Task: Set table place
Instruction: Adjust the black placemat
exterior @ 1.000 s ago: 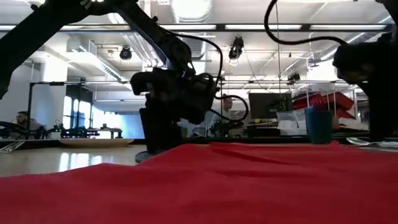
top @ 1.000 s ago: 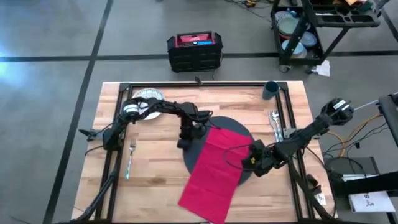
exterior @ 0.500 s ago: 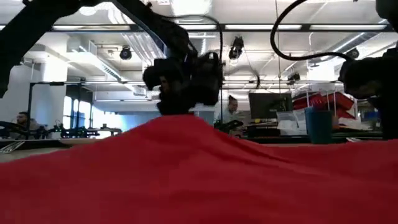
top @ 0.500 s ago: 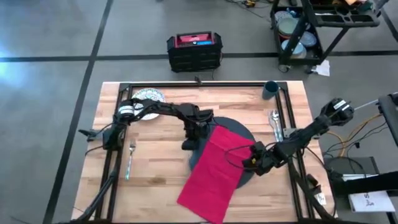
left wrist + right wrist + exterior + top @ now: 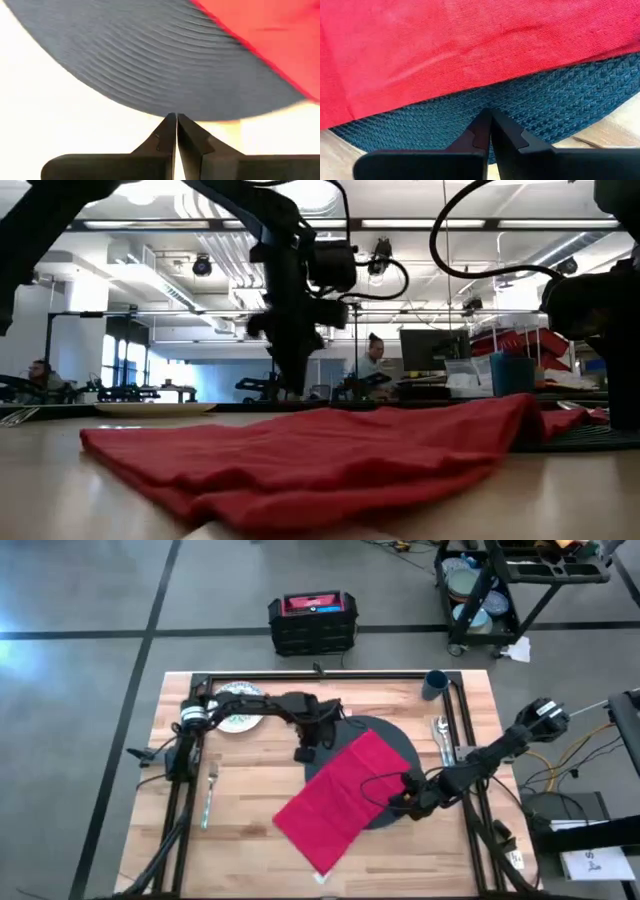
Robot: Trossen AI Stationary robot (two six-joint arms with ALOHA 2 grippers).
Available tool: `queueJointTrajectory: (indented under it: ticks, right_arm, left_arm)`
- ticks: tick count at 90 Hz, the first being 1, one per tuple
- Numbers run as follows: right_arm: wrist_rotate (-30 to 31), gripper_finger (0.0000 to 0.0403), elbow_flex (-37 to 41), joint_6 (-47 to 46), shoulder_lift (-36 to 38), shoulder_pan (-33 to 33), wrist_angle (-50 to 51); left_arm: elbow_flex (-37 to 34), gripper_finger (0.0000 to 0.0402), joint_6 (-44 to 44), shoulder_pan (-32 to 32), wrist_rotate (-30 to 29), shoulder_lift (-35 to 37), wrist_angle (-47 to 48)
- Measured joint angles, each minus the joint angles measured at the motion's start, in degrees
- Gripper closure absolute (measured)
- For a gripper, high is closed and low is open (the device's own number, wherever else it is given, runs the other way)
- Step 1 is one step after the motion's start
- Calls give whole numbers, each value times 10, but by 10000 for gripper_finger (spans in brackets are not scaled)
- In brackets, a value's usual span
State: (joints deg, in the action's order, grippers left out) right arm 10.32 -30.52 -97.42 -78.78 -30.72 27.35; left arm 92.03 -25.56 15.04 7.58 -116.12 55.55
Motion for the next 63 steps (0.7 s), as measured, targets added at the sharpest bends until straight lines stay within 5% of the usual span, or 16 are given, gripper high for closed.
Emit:
queueJointTrajectory:
  ticks: [17,30,63]
  right_arm:
    - [-1,403,1,0,0,0,-3]
    - [0,403,2,-6,0,0,-13]
    - [-11,403,4,-5,-1,13,-29]
  left_arm:
    - [4,402,-83,19,11,-2,-115]
    - [3,402,-119,37,81,-31,-165]
    - [0,402,-99,57,116,-80,-60]
